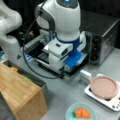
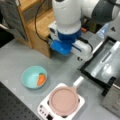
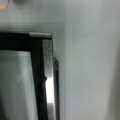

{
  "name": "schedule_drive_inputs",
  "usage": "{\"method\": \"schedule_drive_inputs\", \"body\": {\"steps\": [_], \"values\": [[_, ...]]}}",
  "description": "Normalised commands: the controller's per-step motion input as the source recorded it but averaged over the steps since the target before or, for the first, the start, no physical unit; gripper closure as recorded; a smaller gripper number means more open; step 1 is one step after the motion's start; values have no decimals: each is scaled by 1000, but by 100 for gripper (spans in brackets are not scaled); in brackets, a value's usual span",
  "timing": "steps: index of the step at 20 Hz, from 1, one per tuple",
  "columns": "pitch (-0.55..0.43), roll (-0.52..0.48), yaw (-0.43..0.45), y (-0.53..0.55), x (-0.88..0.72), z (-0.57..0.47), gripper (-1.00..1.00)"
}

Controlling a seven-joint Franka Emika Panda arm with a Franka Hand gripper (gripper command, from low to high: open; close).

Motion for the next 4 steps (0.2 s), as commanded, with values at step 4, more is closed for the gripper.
{"method": "schedule_drive_inputs", "body": {"steps": [4], "values": [[-149, -122, 51, 51, -189, -83, -100]]}}
